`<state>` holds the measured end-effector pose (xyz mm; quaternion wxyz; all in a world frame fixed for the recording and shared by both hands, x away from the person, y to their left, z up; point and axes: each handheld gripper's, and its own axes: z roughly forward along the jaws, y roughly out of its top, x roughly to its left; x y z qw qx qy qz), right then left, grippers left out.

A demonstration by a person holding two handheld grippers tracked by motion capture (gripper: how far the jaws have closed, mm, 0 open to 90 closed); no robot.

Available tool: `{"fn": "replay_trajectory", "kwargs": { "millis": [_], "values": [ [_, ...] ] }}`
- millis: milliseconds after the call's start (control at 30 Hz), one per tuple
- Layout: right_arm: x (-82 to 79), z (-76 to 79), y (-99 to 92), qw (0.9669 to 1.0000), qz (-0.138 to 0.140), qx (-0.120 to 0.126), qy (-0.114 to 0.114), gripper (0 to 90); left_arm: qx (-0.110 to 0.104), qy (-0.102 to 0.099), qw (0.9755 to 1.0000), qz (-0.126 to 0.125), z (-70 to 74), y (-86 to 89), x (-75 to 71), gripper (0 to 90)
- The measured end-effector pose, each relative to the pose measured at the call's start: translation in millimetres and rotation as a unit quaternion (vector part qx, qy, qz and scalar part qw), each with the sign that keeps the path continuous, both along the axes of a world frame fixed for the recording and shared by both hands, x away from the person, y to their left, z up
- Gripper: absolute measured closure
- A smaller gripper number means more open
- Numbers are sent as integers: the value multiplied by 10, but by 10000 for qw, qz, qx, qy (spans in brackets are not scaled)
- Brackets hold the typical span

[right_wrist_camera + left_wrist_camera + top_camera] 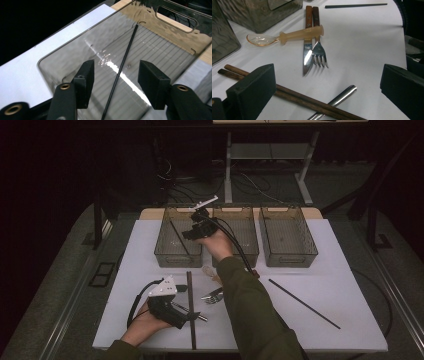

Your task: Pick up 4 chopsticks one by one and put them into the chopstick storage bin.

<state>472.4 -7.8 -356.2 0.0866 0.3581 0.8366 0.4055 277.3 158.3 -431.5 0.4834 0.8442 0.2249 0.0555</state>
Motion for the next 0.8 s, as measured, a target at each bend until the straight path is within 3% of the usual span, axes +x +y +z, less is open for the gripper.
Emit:
{"fn": "replay_trajectory", "kwargs": {
  "millis": [267, 533, 800],
  "values": [
    [-243, 45, -345, 9991, 385, 80, -140, 333, -60, 12, 10000, 37, -9, -4, -15, 0],
    [-487, 129, -708, 9975, 511, 293, -388, 271, -98, 35, 9999, 107, -16, 1, -5, 0],
    [-662, 147, -1015, 9969, 575, 309, -436, 192, -25, 52, 10000, 70, -31, -14, -12, 0]
  ]
}}
